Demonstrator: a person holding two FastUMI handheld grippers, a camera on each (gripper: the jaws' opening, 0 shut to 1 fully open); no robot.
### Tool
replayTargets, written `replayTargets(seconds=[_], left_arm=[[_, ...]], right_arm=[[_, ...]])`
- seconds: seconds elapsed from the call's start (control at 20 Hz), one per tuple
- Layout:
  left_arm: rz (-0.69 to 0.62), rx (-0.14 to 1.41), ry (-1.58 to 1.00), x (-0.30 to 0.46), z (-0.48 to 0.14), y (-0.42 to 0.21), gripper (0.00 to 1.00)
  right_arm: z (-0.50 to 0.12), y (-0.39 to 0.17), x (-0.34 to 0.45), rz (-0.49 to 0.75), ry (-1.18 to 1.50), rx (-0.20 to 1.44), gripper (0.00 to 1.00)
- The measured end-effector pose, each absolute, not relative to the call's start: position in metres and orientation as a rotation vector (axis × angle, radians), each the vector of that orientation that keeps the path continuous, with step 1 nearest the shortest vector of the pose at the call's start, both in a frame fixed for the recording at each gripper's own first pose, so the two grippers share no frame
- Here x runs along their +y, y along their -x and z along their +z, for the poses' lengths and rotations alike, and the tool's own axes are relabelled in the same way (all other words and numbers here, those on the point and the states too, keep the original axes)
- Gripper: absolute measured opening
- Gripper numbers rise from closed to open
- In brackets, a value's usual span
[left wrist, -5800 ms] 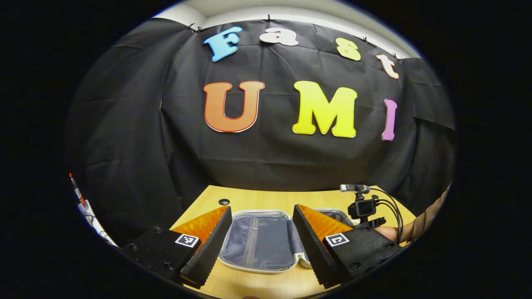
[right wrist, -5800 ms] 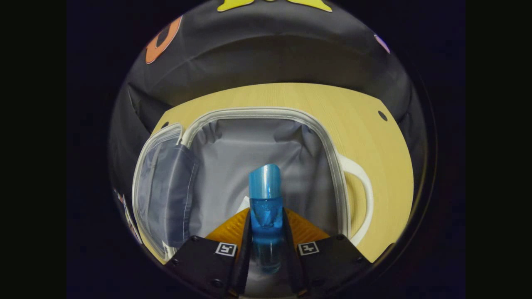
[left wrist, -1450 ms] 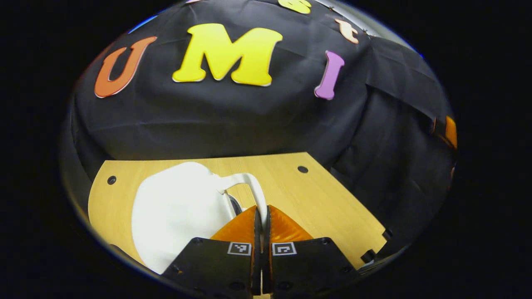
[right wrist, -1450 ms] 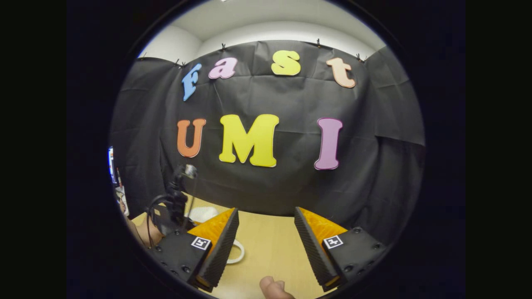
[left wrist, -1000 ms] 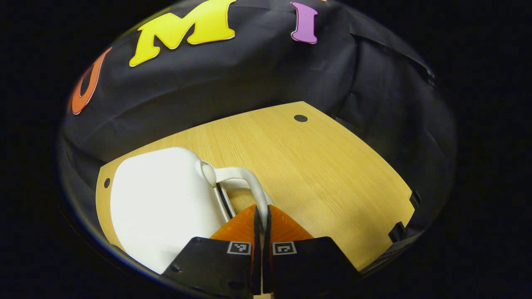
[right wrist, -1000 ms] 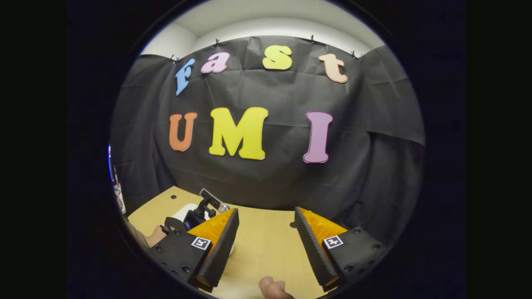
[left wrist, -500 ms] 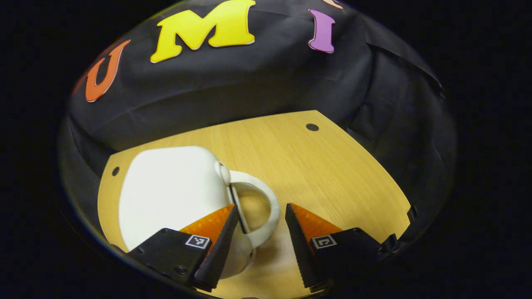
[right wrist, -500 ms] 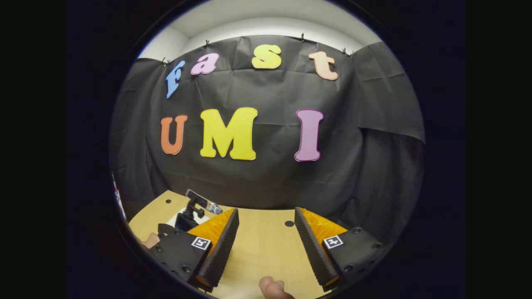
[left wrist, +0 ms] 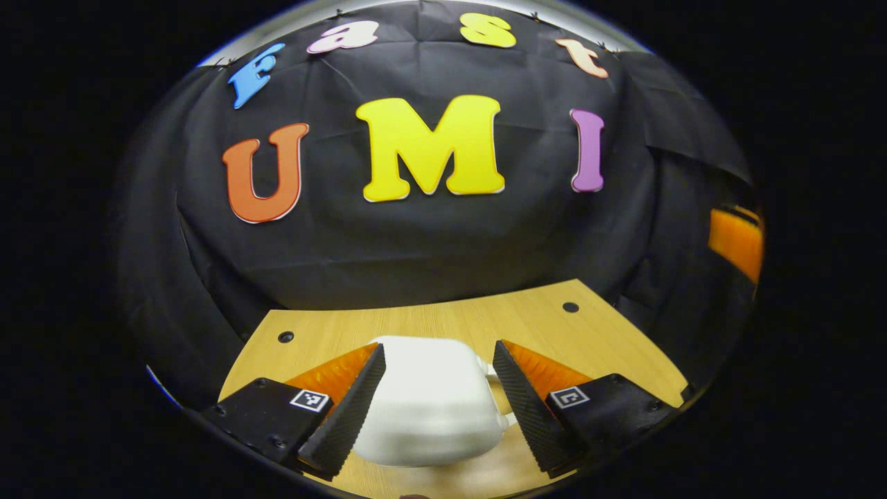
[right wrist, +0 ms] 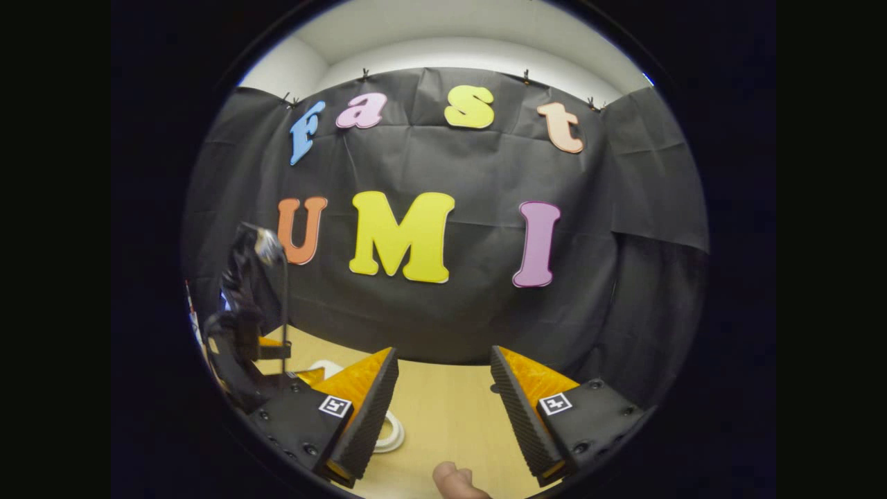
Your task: First open the suitcase, pack the skin care products into it, and then close the suitcase.
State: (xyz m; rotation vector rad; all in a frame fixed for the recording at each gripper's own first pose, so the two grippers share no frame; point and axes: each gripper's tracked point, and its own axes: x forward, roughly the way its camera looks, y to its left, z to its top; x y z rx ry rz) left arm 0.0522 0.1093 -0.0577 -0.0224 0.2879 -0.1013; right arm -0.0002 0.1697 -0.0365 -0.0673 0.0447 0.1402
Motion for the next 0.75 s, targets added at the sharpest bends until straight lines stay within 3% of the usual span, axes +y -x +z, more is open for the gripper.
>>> replayTargets(seconds=[0.3,0.5,0.75], left_arm=[[-0.006,0.104,0.032,0.169,0.025,-0.024,0.99],[0.062,0.060,0.075,0.194,0.029,0.009,0.99],[0.035,0.062,0.074,0.196,0.017,0.023,0.99]], right_arm=[[-0.019,0.002,0.214,0.129,0.064,0.029,0.79],[-0.017,0.009,0.242,0.158,0.061,0.037,0.80],[-0.009,0.022,0.261,0.172,0.085,0.017,0.77]])
